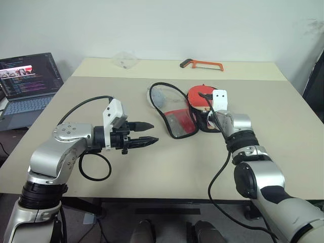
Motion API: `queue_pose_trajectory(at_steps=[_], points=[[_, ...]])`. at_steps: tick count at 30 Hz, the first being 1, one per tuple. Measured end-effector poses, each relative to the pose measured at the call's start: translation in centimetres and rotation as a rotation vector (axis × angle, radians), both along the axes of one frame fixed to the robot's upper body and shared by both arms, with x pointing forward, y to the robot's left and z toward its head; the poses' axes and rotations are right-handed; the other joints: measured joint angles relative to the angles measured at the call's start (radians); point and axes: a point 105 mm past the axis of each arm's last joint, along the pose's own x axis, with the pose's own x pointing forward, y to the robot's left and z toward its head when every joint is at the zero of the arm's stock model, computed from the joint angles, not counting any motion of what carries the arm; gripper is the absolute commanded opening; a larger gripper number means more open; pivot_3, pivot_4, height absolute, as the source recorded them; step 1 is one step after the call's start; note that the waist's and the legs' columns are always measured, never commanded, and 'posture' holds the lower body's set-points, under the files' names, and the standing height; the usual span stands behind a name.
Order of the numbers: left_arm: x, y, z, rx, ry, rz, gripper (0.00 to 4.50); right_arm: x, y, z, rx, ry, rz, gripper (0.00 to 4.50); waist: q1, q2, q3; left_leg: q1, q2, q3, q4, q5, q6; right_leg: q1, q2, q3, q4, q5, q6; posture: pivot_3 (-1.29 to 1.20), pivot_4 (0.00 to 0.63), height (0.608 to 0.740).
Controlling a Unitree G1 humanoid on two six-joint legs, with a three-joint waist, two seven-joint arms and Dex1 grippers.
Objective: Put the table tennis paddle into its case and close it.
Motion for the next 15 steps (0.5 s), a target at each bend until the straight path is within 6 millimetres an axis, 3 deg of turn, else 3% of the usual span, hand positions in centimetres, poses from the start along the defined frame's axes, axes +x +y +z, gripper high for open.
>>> queue_pose_trajectory(at_steps=[5,14,15], points=[[0.0,0.0,0.0,0.000,-0.002,-0.002,2.62,0.4,-0.4,0.7,0.001,-0.017,-0.003,1.09,0.000,0.000,0.000,0.000,0.000,0.000,0.000,0.000,0.000,0.000,0.000,0.000,0.000,0.000,0.000,0.00,0.150,0.740],[0.0,-0.1,0.1,0.000,-0.005,-0.003,2.62,0.2,-0.3,-0.9,-0.013,0.034,0.020,1.09,0.000,0.000,0.000,0.000,0.000,0.000,0.000,0.000,0.000,0.000,0.000,0.000,0.000,0.000,0.000,0.00,0.150,0.740],[0.0,-0.1,0.1,0.000,-0.005,-0.003,2.62,0.2,-0.2,-0.9,-0.013,0.033,0.022,1.44,0.000,0.000,0.000,0.000,0.000,0.000,0.000,0.000,0.000,0.000,0.000,0.000,0.000,0.000,0.000,0.00,0.150,0.740]])
